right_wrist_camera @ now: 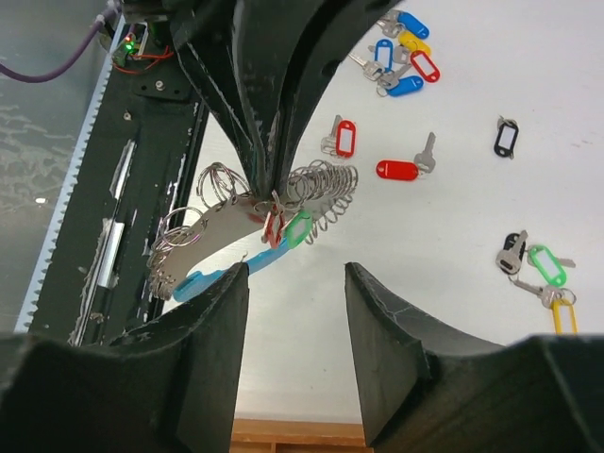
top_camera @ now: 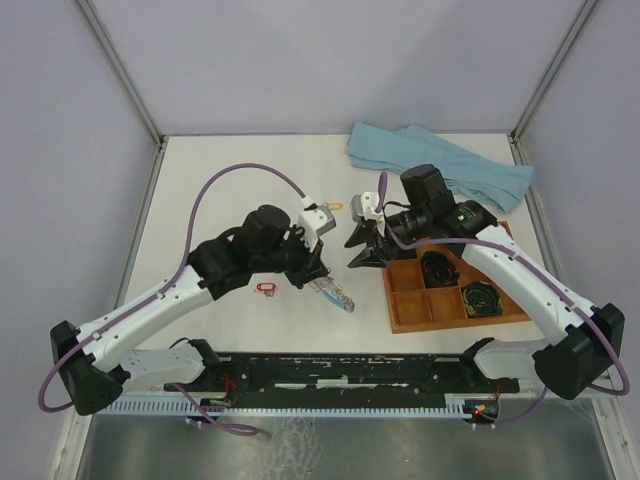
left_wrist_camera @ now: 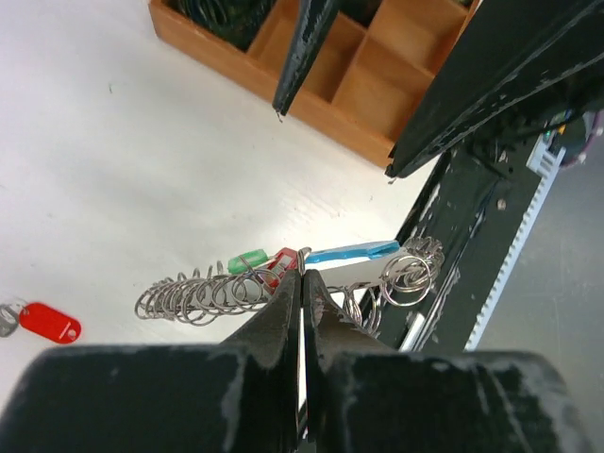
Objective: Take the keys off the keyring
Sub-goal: Remove the key from the keyring.
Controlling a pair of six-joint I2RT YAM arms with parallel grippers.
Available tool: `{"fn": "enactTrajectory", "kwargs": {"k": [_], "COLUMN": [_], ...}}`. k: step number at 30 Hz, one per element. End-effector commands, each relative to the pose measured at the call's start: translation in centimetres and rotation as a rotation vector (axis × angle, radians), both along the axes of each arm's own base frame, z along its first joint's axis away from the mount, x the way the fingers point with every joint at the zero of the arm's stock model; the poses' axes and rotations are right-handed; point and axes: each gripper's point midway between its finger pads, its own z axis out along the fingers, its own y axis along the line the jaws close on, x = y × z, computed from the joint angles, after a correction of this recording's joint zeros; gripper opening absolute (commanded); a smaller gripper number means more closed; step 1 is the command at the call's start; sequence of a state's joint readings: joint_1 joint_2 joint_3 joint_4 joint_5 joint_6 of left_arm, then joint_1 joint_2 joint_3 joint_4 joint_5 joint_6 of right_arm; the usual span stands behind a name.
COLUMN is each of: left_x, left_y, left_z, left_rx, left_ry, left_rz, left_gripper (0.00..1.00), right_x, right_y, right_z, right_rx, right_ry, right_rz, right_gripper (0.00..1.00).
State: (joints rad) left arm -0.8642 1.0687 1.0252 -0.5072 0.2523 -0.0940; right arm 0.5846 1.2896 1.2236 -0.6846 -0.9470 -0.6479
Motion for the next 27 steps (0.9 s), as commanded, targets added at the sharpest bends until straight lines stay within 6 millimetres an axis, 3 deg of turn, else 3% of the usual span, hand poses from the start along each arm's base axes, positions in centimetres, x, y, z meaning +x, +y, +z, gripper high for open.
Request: {"fn": "enactTrajectory", "kwargs": {"k": [1, 5, 16, 27], "left_x": [-1.4, -1.9, -2.3, -1.8], "left_y": [0.2, -0.1, -0.4, -0.3], "left_z": [1.2, 1.9, 2.6, 2.9], "left_rx": [0.054, 0.062, 0.036, 0.064], "left_ry": [0.023, 0.032, 0.057, 0.068], "left_rz": [-0.108, -0.157, -0.234, -0.249], "left_gripper": [0.03, 0.03, 0.03, 0.03], "right_x": [-0.5, -1.9, -1.6, -3.6], "right_y": [1.0, 1.9, 3.6, 4.3], "right_z": [1.5, 0.9, 0.6, -0.8], "right_rx": [0.107, 0.194, 0.292, 0.225], "right_ry": [0.006, 0.095, 0.218, 0.215], "right_rz": [0.036, 0.125, 0.088, 0.164], "right_gripper": [0.52, 0.47, 0.47, 0.42]}}
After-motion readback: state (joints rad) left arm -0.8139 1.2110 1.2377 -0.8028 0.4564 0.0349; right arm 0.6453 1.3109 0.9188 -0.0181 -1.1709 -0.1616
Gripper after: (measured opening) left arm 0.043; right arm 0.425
